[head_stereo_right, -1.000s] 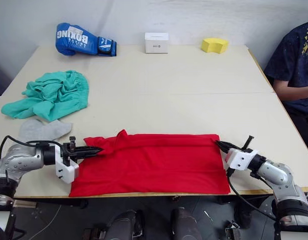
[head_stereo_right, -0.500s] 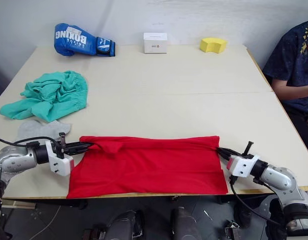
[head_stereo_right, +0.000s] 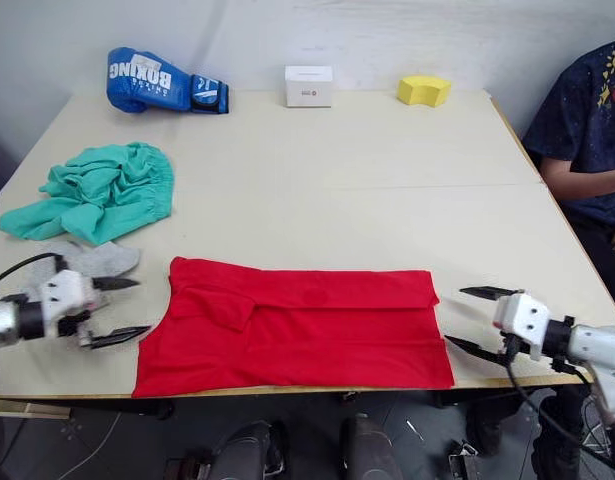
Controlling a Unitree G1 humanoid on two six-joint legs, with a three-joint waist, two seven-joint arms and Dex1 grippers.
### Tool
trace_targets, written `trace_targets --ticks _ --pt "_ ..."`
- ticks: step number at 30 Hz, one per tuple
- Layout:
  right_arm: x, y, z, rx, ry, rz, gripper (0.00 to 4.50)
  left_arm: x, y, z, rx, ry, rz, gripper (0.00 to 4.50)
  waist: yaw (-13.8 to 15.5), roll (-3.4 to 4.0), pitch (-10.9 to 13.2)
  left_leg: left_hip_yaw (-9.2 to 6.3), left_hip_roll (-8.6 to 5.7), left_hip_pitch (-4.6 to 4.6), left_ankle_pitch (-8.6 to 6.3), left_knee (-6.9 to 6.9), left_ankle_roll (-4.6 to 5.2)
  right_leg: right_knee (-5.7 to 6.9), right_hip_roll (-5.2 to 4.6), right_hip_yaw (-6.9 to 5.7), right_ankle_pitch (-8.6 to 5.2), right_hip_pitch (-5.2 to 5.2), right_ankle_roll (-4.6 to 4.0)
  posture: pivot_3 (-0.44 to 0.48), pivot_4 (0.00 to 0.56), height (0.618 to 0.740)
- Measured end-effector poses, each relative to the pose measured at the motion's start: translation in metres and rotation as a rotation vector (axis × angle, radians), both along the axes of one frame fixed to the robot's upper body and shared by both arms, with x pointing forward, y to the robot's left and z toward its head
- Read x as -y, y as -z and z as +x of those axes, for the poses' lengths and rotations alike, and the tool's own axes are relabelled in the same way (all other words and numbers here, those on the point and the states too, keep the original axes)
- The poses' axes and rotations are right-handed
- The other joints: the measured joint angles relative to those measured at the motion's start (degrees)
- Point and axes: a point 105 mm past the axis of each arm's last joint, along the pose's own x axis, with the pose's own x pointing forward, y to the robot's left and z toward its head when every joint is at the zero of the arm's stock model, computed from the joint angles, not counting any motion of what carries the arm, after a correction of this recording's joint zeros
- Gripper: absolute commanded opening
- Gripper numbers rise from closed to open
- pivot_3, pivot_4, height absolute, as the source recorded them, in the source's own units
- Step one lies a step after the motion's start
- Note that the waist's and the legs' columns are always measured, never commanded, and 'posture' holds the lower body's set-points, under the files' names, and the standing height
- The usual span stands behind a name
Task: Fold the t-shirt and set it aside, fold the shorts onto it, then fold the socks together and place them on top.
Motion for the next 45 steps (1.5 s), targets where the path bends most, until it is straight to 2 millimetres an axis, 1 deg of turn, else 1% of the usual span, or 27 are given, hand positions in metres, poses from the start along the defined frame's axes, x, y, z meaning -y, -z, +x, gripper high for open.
trace_targets --ticks 1,2,3,5,7,8,11,13,14,16,19,21,22,24,25,26,29,30,32,34,37,40,41,42,44,45 --pt "-0.001 -0.008 0.002 -0.021 0.018 0.051 4.07 -0.003 -0.006 0.000 -0.020 -0.048 -0.072 4.50 0.10 0.00 0.00 -0.09 0.00 0.01 0.01 0.00 0.02 0.00 -0.03 -0.04 0.00 0.04 0.00 0.000 0.150 0.740" --pt "-0.004 -0.018 0.004 -0.026 0.026 0.100 3.84 -0.004 -0.014 0.002 -0.026 -0.086 -0.145 4.31 0.25 -0.01 0.00 -0.15 0.00 0.00 0.01 0.04 0.02 0.00 -0.04 -0.09 0.01 0.06 -0.02 0.000 0.150 0.740" --pt "-0.009 -0.027 0.007 -0.022 0.021 0.131 3.52 -0.003 -0.022 0.004 -0.021 -0.107 -0.200 4.09 0.30 0.00 0.00 -0.20 0.01 0.01 -0.01 0.04 -0.02 0.00 -0.06 -0.11 0.01 0.08 -0.03 0.000 0.150 0.740" --pt "-0.024 -0.042 0.013 -0.010 -0.003 0.171 2.81 0.007 -0.040 0.010 0.007 -0.127 -0.324 3.55 0.43 0.00 0.00 -0.24 -0.01 0.00 -0.17 0.02 -0.28 -0.01 -0.11 -0.12 0.01 0.07 -0.05 0.000 0.150 0.740" --pt "-0.046 -0.052 0.018 0.015 -0.036 0.221 2.10 0.025 -0.053 0.019 0.038 -0.107 -0.405 2.92 0.73 -0.01 -0.01 -0.32 -0.04 -0.08 -0.17 0.01 -0.31 -0.05 -0.15 -0.20 -0.01 0.06 -0.07 0.000 0.150 0.740" --pt "-0.058 -0.054 0.020 0.021 -0.054 0.246 1.73 0.037 -0.058 0.024 0.057 -0.090 -0.421 2.61 0.83 -0.01 -0.01 -0.33 -0.05 -0.14 -0.15 0.00 -0.30 -0.07 -0.15 -0.22 -0.01 0.03 -0.07 0.000 0.150 0.740" --pt "-0.091 -0.051 0.027 0.041 -0.091 0.288 0.65 0.076 -0.066 0.037 0.094 -0.018 -0.435 1.63 0.81 -0.03 -0.01 -0.27 -0.09 -0.20 -0.01 0.01 -0.13 -0.12 -0.13 -0.22 0.00 0.02 -0.06 0.000 0.150 0.740" --pt "-0.112 -0.044 0.034 0.048 -0.105 0.302 0.00 0.105 -0.065 0.041 0.100 0.050 -0.403 0.97 0.62 -0.03 -0.01 -0.15 -0.13 -0.22 0.12 0.04 -0.32 -0.11 -0.10 -0.17 0.02 0.00 -0.01 0.000 0.150 0.740" --pt "-0.121 -0.039 0.037 0.051 -0.105 0.291 0.00 0.118 -0.062 0.043 0.101 0.074 -0.380 0.64 0.56 -0.02 -0.01 -0.10 -0.14 -0.21 0.15 0.04 -0.37 -0.11 -0.08 -0.14 0.03 -0.01 -0.01 0.000 0.150 0.740" --pt "-0.133 -0.029 0.040 0.059 -0.105 0.263 0.00 0.134 -0.049 0.046 0.090 0.090 -0.332 0.04 0.30 -0.02 -0.02 -0.02 -0.11 -0.19 0.15 0.02 -0.39 -0.11 0.00 -0.06 0.03 -0.04 0.00 0.000 0.150 0.740" --pt "-0.152 -0.019 0.043 0.070 -0.106 0.263 0.00 0.149 -0.020 0.049 0.059 0.091 -0.218 0.04 0.16 -0.03 -0.01 0.02 -0.05 -0.20 0.20 -0.01 -0.49 -0.08 0.10 0.00 0.03 -0.13 0.00 0.000 0.150 0.740" --pt "-0.162 -0.009 0.044 0.072 -0.111 0.243 0.00 0.149 -0.009 0.054 0.071 0.046 -0.171 0.04 0.32 -0.03 -0.01 0.01 -0.03 -0.20 0.23 -0.02 -0.53 -0.04 0.11 -0.01 0.03 -0.16 0.00 0.000 0.150 0.740" --pt "-0.165 -0.002 0.044 0.069 -0.111 0.223 0.00 0.145 -0.006 0.057 0.080 0.010 -0.152 0.04 0.37 -0.04 -0.02 0.00 -0.02 -0.19 0.23 -0.02 -0.53 -0.04 0.11 -0.01 0.03 -0.16 0.00 0.000 0.150 0.740" --pt "-0.169 0.013 0.041 0.041 -0.097 0.207 0.00 0.130 0.004 0.055 0.065 -0.050 -0.125 0.04 0.28 -0.03 -0.02 0.02 -0.03 -0.18 0.22 -0.05 -0.52 -0.04 0.08 0.02 0.02 -0.16 -0.01 0.000 0.150 0.740" --pt "-0.167 0.020 0.040 0.023 -0.083 0.199 0.00 0.123 0.009 0.050 0.049 -0.066 -0.112 0.04 0.23 -0.04 -0.02 0.03 -0.03 -0.18 0.22 -0.08 -0.51 -0.07 0.08 0.03 0.02 -0.16 -0.01 0.000 0.150 0.740" --pt "-0.165 0.023 0.039 0.021 -0.074 0.197 0.00 0.115 0.012 0.044 0.046 -0.077 -0.105 0.04 0.12 -0.04 -0.02 0.03 -0.03 -0.17 0.21 -0.09 -0.51 -0.08 0.06 0.04 0.02 -0.16 -0.01 0.000 0.150 0.740" --pt "-0.154 0.025 0.039 0.028 -0.047 0.169 0.00 0.094 0.014 0.031 0.040 -0.111 -0.060 0.04 0.21 -0.06 -0.05 0.02 -0.05 0.05 0.17 -0.19 -0.54 -0.10 -0.01 0.05 0.02 -0.01 -0.02 0.000 0.150 0.740" --pt "-0.147 0.026 0.039 0.026 -0.031 0.161 0.00 0.087 0.015 0.026 0.036 -0.124 -0.050 0.04 0.26 -0.08 -0.07 0.02 -0.07 0.23 0.03 -0.31 -0.66 -0.13 -0.04 0.07 0.01 0.12 -0.04 0.000 0.150 0.740" --pt "-0.136 0.027 0.039 0.026 -0.003 0.142 0.00 0.077 0.019 0.018 0.030 -0.143 -0.035 0.04 0.34 -0.07 -0.11 0.03 -0.11 0.64 -0.10 -0.59 -0.46 -0.28 -0.09 0.07 -0.01 0.44 -0.07 0.000 0.150 0.740" --pt "-0.124 0.028 0.040 0.024 0.044 0.135 0.00 0.070 0.022 0.015 0.023 -0.181 -0.042 0.04 0.40 -0.05 -0.24 0.00 -0.08 0.85 -0.14 -0.68 -0.49 -0.35 -0.08 0.04 -0.04 0.62 -0.14 0.000 0.150 0.740" --pt "-0.105 0.027 0.044 0.037 0.139 0.145 0.00 0.061 0.023 0.016 0.029 -0.261 -0.074 0.04 0.51 -0.06 -0.29 -0.03 -0.08 0.84 -0.14 -0.69 -0.50 -0.36 -0.09 0.03 -0.05 0.63 -0.15 0.000 0.150 0.740" --pt "-0.080 0.024 0.048 0.055 0.257 0.169 0.00 0.051 0.023 0.017 0.014 -0.352 -0.191 0.04 0.51 -0.09 -0.29 -0.04 -0.08 0.76 -0.15 -0.69 -0.49 -0.38 -0.10 0.01 -0.05 0.59 -0.14 0.000 0.150 0.740" --pt "-0.075 0.023 0.048 0.058 0.276 0.180 0.00 0.050 0.020 0.016 0.006 -0.352 -0.237 0.04 0.47 -0.11 -0.28 -0.04 -0.07 0.71 -0.15 -0.70 -0.50 -0.38 -0.10 -0.01 -0.05 0.55 -0.15 0.000 0.150 0.740" --pt "-0.071 0.021 0.047 0.063 0.282 0.204 0.00 0.050 0.011 0.013 0.001 -0.336 -0.308 0.04 0.44 -0.14 -0.27 -0.04 -0.06 0.56 -0.15 -0.70 -0.51 -0.38 -0.09 -0.01 -0.05 0.40 -0.15 0.000 0.150 0.740" --pt "-0.073 0.014 0.045 0.078 0.264 0.253 0.00 0.052 -0.009 0.009 0.010 -0.280 -0.387 0.04 0.33 -0.16 -0.26 -0.02 -0.07 0.42 -0.11 -0.70 -0.55 -0.34 -0.08 0.00 -0.05 0.24 -0.15 0.000 0.150 0.740" --pt "-0.078 0.008 0.044 0.090 0.239 0.274 0.00 0.057 -0.022 0.008 0.017 -0.226 -0.398 0.04 0.23 -0.13 -0.25 -0.01 -0.07 0.39 -0.09 -0.71 -0.57 -0.31 -0.07 0.02 -0.05 0.19 -0.15 0.000 0.150 0.740"
